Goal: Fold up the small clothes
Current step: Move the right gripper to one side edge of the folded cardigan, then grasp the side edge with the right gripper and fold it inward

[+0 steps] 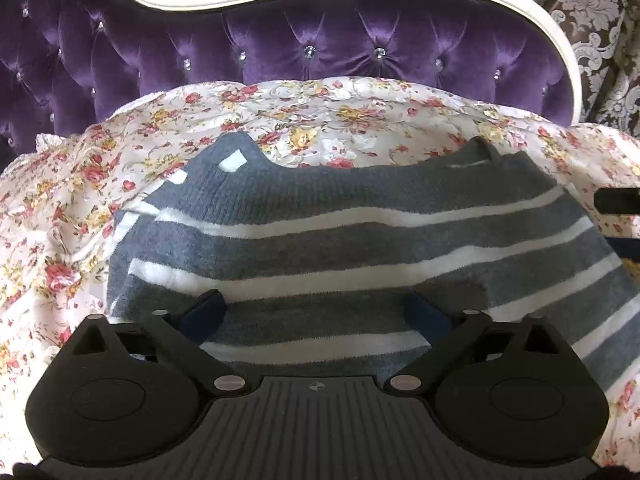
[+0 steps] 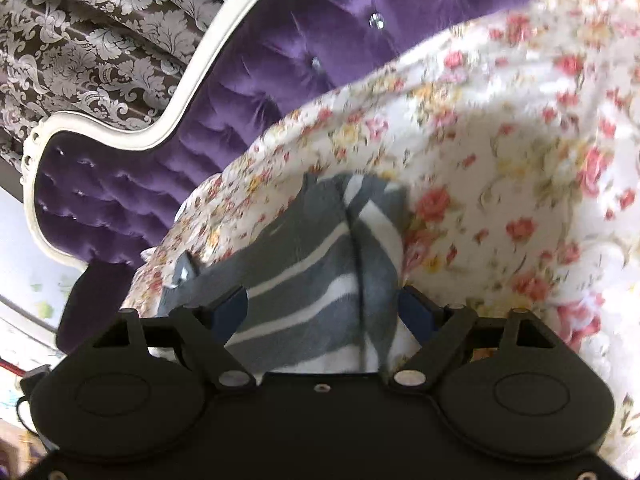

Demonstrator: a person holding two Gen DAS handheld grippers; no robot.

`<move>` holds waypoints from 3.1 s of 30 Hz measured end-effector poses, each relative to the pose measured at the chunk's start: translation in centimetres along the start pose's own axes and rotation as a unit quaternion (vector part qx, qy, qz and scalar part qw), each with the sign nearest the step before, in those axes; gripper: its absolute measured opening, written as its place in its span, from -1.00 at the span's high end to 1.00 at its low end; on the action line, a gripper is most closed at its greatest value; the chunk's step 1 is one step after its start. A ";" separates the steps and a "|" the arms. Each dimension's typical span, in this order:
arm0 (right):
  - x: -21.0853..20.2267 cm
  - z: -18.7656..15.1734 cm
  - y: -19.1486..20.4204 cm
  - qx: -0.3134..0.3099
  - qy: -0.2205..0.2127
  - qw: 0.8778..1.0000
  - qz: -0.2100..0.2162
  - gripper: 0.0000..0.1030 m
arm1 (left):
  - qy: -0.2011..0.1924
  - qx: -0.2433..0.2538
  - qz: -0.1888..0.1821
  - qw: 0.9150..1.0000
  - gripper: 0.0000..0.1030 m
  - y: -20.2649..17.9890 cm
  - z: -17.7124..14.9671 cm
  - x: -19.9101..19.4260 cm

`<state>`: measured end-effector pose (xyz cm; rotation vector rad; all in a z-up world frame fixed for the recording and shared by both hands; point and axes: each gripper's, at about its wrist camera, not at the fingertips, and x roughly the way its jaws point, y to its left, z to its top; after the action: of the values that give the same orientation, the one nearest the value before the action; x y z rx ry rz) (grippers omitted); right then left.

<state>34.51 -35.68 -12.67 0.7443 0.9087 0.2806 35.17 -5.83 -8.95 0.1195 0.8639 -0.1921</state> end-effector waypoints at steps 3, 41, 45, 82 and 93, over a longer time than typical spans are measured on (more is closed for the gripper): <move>0.1 -0.2 -0.1 -0.007 0.026 1.000 0.014 -0.65 | 0.001 0.002 0.005 1.000 -1.00 -0.3 0.0 0.1; 1.6 -1.3 0.7 -0.027 0.078 0.992 0.093 -0.92 | 0.014 -0.026 -0.008 1.000 -0.96 1.4 0.8 -1.2; 1.6 -1.3 0.8 -0.029 0.076 0.993 0.087 -0.91 | -0.013 -0.044 0.016 0.999 -0.96 3.1 -0.3 -3.7; 1.3 -3.6 3.7 -0.098 0.009 0.994 -0.050 0.41 | 0.019 -0.079 -0.010 0.997 -0.95 6.0 -1.1 -7.4; 0.4 -3.3 5.1 -0.097 -0.005 0.992 -0.077 0.51 | 0.025 -0.089 0.026 0.995 -0.95 9.8 -2.5 -8.0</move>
<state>32.53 -30.22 -10.70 0.4919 0.9100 0.2246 30.34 5.17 -4.23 -0.0204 0.9225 -0.0619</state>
